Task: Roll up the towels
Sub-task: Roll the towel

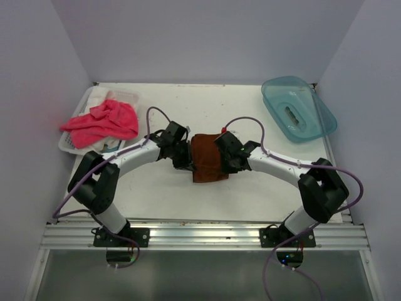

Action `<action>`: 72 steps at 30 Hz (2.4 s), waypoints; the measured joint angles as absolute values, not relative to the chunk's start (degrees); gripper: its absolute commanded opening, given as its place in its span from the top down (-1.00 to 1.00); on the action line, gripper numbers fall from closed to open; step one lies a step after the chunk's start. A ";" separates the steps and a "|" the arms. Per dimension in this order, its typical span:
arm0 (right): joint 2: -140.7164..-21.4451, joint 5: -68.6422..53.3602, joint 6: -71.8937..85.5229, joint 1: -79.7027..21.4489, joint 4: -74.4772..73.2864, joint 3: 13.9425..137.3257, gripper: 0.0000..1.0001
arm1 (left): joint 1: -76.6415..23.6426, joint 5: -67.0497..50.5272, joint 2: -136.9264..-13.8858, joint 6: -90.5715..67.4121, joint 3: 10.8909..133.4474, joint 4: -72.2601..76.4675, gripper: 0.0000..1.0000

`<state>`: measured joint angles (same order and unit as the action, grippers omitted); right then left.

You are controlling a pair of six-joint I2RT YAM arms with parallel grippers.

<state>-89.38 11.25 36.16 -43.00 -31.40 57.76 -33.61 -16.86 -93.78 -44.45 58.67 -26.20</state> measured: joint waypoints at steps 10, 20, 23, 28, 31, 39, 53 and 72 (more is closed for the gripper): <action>-93.84 10.76 36.18 -39.70 -31.81 60.40 0.77 | -32.38 -16.12 -99.00 -44.42 61.54 -25.19 1.00; -85.43 11.03 36.27 -39.53 -32.53 59.22 0.15 | -32.25 -15.18 -102.04 -44.36 63.31 -25.21 1.00; -80.97 11.11 35.31 -39.81 -32.36 59.22 0.36 | -32.25 -15.16 -102.61 -44.34 63.35 -25.17 1.00; -80.93 11.44 32.88 -42.72 -32.56 60.49 0.63 | -32.25 -15.18 -103.31 -44.34 63.72 -25.08 1.00; -83.44 11.64 31.97 -45.56 -32.56 61.63 0.68 | -32.25 -15.18 -103.50 -44.34 64.20 -25.17 1.00; -90.30 13.06 31.24 -46.41 -32.47 65.01 0.70 | -32.25 -15.18 -103.61 -43.88 65.60 -25.30 1.00; -101.03 13.89 31.24 -40.75 -29.93 67.85 0.83 | -32.23 -15.18 -104.22 -43.64 66.15 -25.10 0.60; -104.88 9.15 31.00 -39.68 -26.92 68.99 0.81 | -32.01 -19.33 -94.35 -46.02 58.96 -16.47 0.70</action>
